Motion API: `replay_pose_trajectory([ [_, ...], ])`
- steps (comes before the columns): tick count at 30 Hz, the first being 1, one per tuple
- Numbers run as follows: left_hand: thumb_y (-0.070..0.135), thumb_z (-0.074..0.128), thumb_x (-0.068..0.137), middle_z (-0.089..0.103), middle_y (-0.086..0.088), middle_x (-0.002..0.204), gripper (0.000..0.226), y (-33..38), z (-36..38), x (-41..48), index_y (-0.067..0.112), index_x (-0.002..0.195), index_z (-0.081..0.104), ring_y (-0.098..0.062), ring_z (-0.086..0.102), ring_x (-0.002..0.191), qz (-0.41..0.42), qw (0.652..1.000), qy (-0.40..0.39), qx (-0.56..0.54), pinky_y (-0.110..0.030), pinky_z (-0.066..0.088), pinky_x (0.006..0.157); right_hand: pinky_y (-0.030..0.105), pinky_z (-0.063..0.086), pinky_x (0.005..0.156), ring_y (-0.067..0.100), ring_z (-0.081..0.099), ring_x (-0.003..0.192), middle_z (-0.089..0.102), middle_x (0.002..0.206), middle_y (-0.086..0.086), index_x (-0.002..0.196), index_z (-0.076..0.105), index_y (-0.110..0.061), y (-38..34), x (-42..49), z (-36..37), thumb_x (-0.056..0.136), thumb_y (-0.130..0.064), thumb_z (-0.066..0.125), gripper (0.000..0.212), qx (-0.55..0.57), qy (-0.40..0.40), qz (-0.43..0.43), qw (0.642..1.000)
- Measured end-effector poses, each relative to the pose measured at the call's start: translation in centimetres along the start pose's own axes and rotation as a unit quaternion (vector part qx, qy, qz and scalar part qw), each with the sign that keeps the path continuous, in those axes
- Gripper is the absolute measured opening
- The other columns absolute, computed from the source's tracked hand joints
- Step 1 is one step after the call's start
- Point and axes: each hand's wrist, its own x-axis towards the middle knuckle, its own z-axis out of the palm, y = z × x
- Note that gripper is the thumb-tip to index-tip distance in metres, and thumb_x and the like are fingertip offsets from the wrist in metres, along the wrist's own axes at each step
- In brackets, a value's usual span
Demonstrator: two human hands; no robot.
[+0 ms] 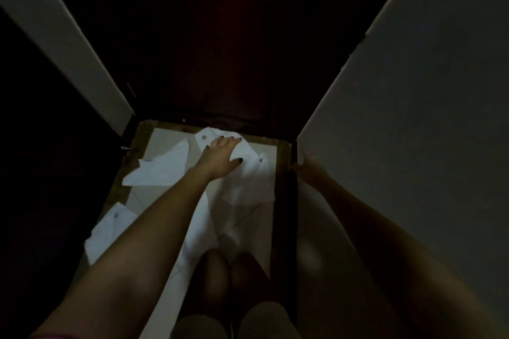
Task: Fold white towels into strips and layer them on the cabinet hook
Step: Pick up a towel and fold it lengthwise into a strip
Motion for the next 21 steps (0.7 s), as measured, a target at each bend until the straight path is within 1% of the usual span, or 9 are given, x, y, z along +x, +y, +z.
replay_pose_trajectory([
  [1, 0.039, 0.053, 0.097, 0.026, -0.006, 0.159, 0.066, -1.0, 2.1, 2.1, 0.020, 0.153, 0.024, -0.028, 0.020, 0.146, 0.001, 1.000, -0.007, -0.002, -0.049, 0.021, 0.117, 0.042, 0.041, 0.095, 0.040, 0.052, 0.122, 0.054, 0.133, 0.022, 0.134, 0.049, -0.002, 1.6, 2.1, 1.6, 0.104, -0.022, 0.044, 0.037, 0.002, 0.006, 0.006, 1.000],
  [4, 0.038, 0.058, 0.095, 0.031, -0.007, 0.156, 0.067, -4.3, 8.7, 8.6, 0.019, 0.152, 0.029, -0.028, 0.024, 0.144, 0.013, 0.999, -0.024, -0.016, -0.047, 0.023, 0.116, 0.051, 0.047, 0.097, 0.041, 0.057, 0.113, 0.059, 0.125, 0.025, 0.126, 0.053, 0.006, 5.6, 9.1, 7.1, 0.101, -0.013, 0.047, 0.032, -0.005, -0.008, 0.005, 1.000],
  [6, 0.037, 0.061, 0.094, 0.033, -0.007, 0.155, 0.067, -6.7, 12.9, 13.1, 0.018, 0.151, 0.032, -0.028, 0.025, 0.144, 0.020, 0.999, -0.016, -0.037, -0.044, 0.024, 0.116, 0.053, 0.050, 0.093, 0.039, 0.061, 0.106, 0.063, 0.116, 0.024, 0.118, 0.058, 0.006, 8.3, 14.3, 10.9, 0.100, -0.012, 0.049, 0.027, 0.008, -0.021, -0.003, 1.000],
  [7, 0.037, 0.061, 0.094, 0.034, -0.007, 0.155, 0.066, -8.0, 14.8, 15.4, 0.018, 0.150, 0.033, -0.027, 0.026, 0.144, 0.022, 0.999, -0.009, -0.041, -0.043, 0.025, 0.116, 0.053, 0.050, 0.093, 0.038, 0.061, 0.106, 0.062, 0.117, 0.024, 0.119, 0.058, 0.004, 9.5, 16.9, 12.8, 0.100, -0.013, 0.049, 0.027, 0.010, -0.025, -0.007, 1.000],
  [10, 0.037, 0.059, 0.095, 0.035, -0.008, 0.154, 0.064, -12.1, 20.2, 22.1, 0.016, 0.150, 0.034, -0.028, 0.027, 0.143, 0.024, 0.999, 0.010, -0.041, -0.043, 0.028, 0.115, 0.046, 0.048, 0.096, 0.034, 0.057, 0.115, 0.055, 0.131, 0.018, 0.137, 0.047, -0.006, 12.3, 24.5, 18.2, 0.100, -0.022, 0.051, 0.041, 0.033, -0.011, -0.002, 0.999],
  [12, 0.033, 0.057, 0.097, 0.037, -0.010, 0.153, 0.059, -14.6, 23.8, 26.0, 0.015, 0.148, 0.036, -0.029, 0.030, 0.141, 0.027, 0.998, 0.030, -0.039, -0.041, 0.030, 0.113, 0.043, 0.048, 0.097, 0.033, 0.055, 0.119, 0.053, 0.136, 0.016, 0.143, 0.041, -0.010, 14.0, 29.0, 21.9, 0.098, -0.023, 0.055, 0.049, 0.049, 0.005, -0.001, 0.999],
  [16, 0.031, 0.054, 0.098, 0.044, -0.012, 0.146, 0.051, -18.6, 30.2, 32.1, 0.013, 0.144, 0.042, -0.030, 0.038, 0.134, 0.039, 0.997, 0.064, -0.025, -0.039, 0.034, 0.108, 0.044, 0.042, 0.107, 0.031, 0.048, 0.130, 0.045, 0.147, 0.015, 0.150, 0.031, -0.009, 17.2, 36.1, 28.8, 0.098, -0.028, 0.055, 0.060, 0.076, 0.005, -0.007, 0.997],
  [18, 0.032, 0.054, 0.098, 0.045, -0.013, 0.145, 0.051, -20.2, 32.7, 34.5, 0.013, 0.143, 0.042, -0.030, 0.041, 0.132, 0.042, 0.997, 0.070, -0.017, -0.039, 0.036, 0.108, 0.042, 0.037, 0.111, 0.032, 0.041, 0.136, 0.037, 0.152, 0.016, 0.153, 0.025, -0.010, 18.4, 38.7, 31.6, 0.099, -0.029, 0.055, 0.065, 0.099, 0.013, -0.001, 0.995],
  [21, 0.033, 0.056, 0.097, 0.048, -0.015, 0.143, 0.053, -22.5, 36.1, 37.3, 0.011, 0.143, 0.042, -0.031, 0.045, 0.129, 0.013, 0.997, 0.067, -0.035, -0.037, 0.038, 0.104, 0.041, 0.032, 0.113, 0.032, 0.035, 0.141, 0.032, 0.155, 0.015, 0.155, 0.021, -0.010, 20.3, 41.8, 35.5, 0.099, -0.029, 0.055, 0.068, 0.129, 0.046, 0.005, 0.991],
])
